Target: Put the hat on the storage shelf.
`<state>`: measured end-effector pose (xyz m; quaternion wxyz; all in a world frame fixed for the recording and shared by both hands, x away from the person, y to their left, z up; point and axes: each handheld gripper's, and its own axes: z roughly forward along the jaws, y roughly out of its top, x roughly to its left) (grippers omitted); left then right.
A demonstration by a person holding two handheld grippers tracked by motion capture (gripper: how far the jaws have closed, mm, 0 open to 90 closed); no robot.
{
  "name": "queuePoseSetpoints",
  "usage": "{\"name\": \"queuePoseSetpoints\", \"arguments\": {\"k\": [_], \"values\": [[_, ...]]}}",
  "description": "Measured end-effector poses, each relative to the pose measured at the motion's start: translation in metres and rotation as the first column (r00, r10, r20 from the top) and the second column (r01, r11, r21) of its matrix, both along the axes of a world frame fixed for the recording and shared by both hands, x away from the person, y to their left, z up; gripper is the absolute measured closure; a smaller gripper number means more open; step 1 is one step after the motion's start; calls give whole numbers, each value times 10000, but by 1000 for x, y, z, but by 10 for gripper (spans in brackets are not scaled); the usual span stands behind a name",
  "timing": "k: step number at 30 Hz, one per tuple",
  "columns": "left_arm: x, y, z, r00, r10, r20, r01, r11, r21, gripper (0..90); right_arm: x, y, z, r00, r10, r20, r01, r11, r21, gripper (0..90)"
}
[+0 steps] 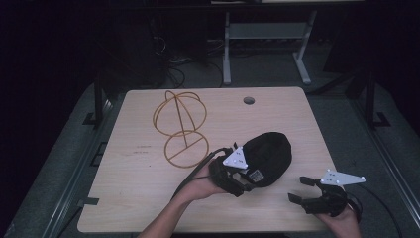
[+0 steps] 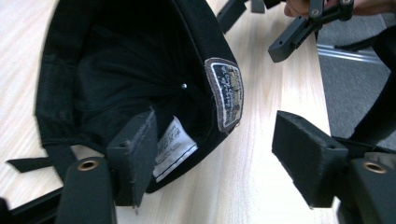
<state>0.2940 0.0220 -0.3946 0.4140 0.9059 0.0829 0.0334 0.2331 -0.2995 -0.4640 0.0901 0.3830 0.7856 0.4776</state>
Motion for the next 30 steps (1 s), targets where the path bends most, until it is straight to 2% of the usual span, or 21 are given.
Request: {"name": "queuePoseSetpoints", "arguments": {"k": [4, 9, 14, 17, 28, 30], "values": [[3, -6, -3, 9999, -104, -121, 105, 9999, 10, 362, 0, 0, -1, 10000, 46, 9, -46, 10000, -46, 153], [4, -10, -4, 9998, -188, -6, 188, 9996, 213, 438, 1, 0, -1, 10000, 37, -17, -37, 10000, -2, 152], [9, -13, -8, 9994, -172, -291, 183, 9991, 374, 482, 2, 2, -2, 9999, 101, -41, -102, 9999, -34, 152], [10, -14, -9, 9993, -196, -327, 209, 9989, 414, 497, 2, 3, -2, 9999, 145, -10, -145, 9999, -76, 152], [9, -23, 0, 9976, -662, -191, 673, 9961, 578, 701, 3, 7, -4, 9994, 324, -103, -325, 9994, -124, 153], [8, -24, 3, 9971, -741, -182, 751, 9953, 610, 715, 3, 7, -4, 9994, 321, -102, -322, 9994, -110, 153]]}}
